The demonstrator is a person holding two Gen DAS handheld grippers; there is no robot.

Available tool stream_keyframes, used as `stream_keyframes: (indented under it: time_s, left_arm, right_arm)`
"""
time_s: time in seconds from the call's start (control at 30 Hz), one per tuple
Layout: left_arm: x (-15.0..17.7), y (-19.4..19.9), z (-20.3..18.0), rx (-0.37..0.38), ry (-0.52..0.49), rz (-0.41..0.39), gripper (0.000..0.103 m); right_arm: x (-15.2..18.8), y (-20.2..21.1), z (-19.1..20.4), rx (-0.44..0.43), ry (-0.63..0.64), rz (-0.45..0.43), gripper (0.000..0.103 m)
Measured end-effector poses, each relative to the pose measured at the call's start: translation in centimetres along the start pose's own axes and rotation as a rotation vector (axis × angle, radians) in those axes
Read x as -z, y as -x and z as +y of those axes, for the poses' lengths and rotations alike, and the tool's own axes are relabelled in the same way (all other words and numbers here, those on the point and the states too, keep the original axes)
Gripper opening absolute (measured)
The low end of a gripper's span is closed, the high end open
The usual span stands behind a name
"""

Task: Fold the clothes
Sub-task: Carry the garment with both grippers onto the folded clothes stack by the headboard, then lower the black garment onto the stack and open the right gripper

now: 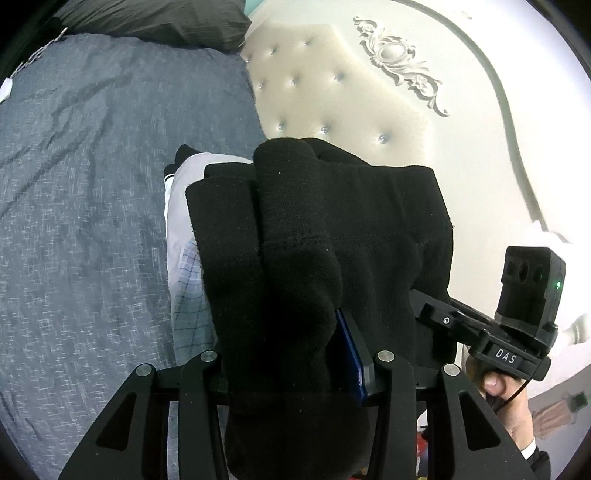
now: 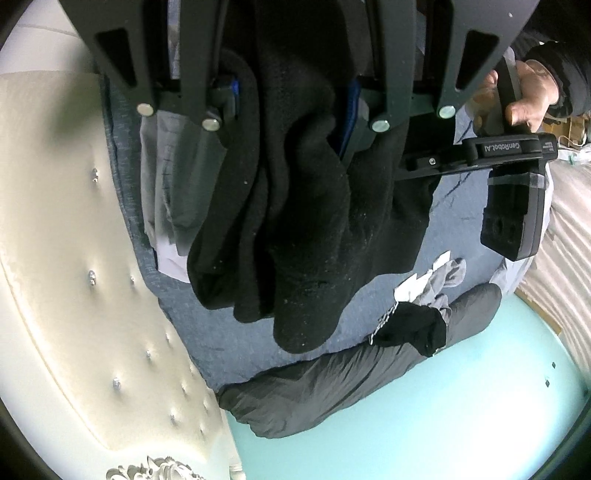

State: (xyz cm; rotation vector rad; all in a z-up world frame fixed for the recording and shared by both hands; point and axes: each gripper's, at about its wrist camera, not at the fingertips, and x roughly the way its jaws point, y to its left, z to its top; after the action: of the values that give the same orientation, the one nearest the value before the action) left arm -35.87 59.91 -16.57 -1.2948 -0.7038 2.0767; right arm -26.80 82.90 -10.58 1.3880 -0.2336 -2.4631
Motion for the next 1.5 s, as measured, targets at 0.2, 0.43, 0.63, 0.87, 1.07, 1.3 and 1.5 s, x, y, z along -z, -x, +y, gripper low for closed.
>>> stream_keyframes:
  time_s: [0.2, 0.43, 0.63, 0.87, 1.07, 1.3, 1.5]
  left_arm:
    - [0.0, -1.2, 0.1, -0.015, 0.0, 0.002, 0.046]
    - [0.2, -2.7, 1.2, -0.028, 0.013, 0.019, 0.046]
    - [0.4, -3.5, 2.2, -0.045, 0.016, 0.029, 0.046]
    - [0.7, -4.3, 2.7, -0.051, 0.005, 0.033, 0.046]
    - [0.8, -4.4, 2.4, -0.048, -0.008, 0.045, 0.047]
    - [0.3, -4.1, 1.7, -0.046, -0.048, 0.06, 0.047]
    - [0.2, -3.1, 1.6, -0.046, -0.065, 0.057, 0.047]
  right_arm:
    - [0.2, -0.9, -1.1, -0.002, -0.001, 0.006, 0.04]
    - [0.8, -2.7, -2.3, 0.001, -0.008, 0.018, 0.04]
    - [1.1, -4.7, -3.5, 0.016, -0.024, 0.015, 0.041]
    - [1.4, -6.0, -4.3, 0.031, -0.017, 0.014, 0.042]
    - [1.8, -6.4, -5.0, 0.054, -0.031, 0.007, 0.046]
    - [1.5, -5.3, -5.4, 0.103, -0.05, -0.012, 0.05]
    - [1.3, -2.3, -5.4, 0.211, -0.069, -0.088, 0.058]
